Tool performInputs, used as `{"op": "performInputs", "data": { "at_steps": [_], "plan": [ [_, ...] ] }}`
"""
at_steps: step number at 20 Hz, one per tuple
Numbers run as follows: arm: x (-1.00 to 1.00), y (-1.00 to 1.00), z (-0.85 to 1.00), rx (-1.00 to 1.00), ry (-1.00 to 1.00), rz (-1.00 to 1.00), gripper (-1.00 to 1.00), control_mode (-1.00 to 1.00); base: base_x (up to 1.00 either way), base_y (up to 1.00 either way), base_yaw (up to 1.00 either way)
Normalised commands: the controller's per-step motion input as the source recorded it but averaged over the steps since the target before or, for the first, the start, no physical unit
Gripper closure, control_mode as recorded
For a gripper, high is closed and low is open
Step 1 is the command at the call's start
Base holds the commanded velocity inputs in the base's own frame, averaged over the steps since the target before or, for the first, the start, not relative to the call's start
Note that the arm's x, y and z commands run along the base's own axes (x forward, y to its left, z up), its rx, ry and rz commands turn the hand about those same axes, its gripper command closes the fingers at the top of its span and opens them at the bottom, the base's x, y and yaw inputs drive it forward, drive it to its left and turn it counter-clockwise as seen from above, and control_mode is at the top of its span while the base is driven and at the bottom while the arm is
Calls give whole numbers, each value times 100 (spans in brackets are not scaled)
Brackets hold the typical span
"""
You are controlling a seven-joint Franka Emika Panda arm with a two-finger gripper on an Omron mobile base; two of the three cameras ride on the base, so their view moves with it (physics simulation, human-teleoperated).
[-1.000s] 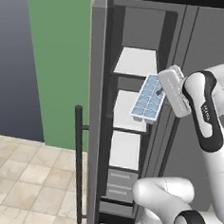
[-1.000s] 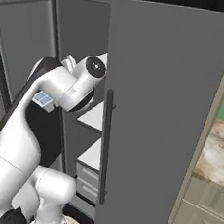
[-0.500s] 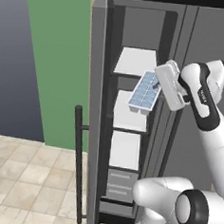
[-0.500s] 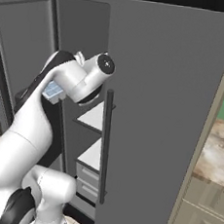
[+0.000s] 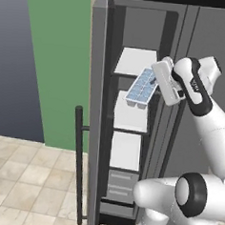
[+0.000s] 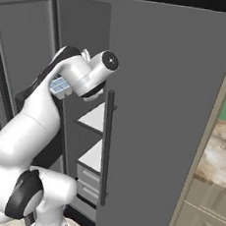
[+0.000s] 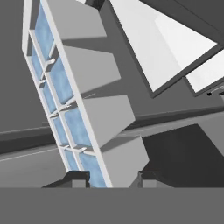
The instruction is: The ice cube tray has been filled with water. Take the tray and place it in the freezer to make ice. Close the freezer door after placing the tray.
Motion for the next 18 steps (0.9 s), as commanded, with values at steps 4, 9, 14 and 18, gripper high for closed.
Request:
{"op": "performInputs", "data": {
  "at_steps": [4, 9, 14, 18],
  "plan": [
    [36, 0, 4, 0, 0, -5, 100, -100, 0, 0, 0],
    [33, 0, 7, 0, 0, -5, 100, -100, 0, 0, 0],
    [31, 0, 7, 0, 0, -6, 100, -100, 0, 0, 0],
    [34, 0, 4, 0, 0, -6, 100, -100, 0, 0, 0]
  ]
}}
